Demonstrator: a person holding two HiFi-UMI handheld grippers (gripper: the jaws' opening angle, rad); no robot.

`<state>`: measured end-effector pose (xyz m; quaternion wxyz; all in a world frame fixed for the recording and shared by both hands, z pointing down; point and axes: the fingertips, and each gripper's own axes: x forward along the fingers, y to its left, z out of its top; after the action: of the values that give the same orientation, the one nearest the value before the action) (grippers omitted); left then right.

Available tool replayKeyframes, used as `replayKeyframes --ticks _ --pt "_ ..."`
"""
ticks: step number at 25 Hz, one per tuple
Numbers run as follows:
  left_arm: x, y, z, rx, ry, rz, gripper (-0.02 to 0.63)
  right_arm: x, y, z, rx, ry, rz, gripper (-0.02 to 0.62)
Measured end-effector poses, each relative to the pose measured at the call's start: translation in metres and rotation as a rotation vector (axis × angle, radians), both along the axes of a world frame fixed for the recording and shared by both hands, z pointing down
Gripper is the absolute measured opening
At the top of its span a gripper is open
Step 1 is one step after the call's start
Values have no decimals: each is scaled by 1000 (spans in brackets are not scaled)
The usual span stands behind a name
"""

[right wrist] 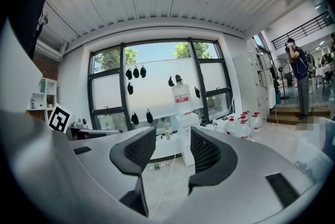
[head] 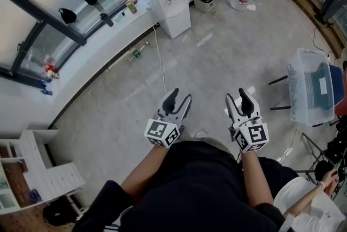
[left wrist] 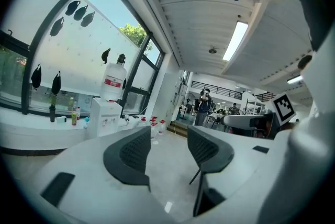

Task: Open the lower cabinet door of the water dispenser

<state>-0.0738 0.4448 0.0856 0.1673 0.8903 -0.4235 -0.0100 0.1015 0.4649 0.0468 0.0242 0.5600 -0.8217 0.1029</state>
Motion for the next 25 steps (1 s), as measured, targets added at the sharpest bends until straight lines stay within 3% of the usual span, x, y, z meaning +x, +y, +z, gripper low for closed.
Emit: replayKeyframes --ticks 6,15,20,25 --pt "5 -6 23 -55 -58 -32 262 23 0 10 -17 0 -6 201" --pt "36 -22 36 -90 -65 47 265 28 -19 36 -87 -34 -38 201" --pt "55 -67 46 -92 -40 92 267 37 -55 47 -125 -31 -12 201" --pt "71 -147 55 -104 -1 99 267 57 -129 49 -145 7 21 201"
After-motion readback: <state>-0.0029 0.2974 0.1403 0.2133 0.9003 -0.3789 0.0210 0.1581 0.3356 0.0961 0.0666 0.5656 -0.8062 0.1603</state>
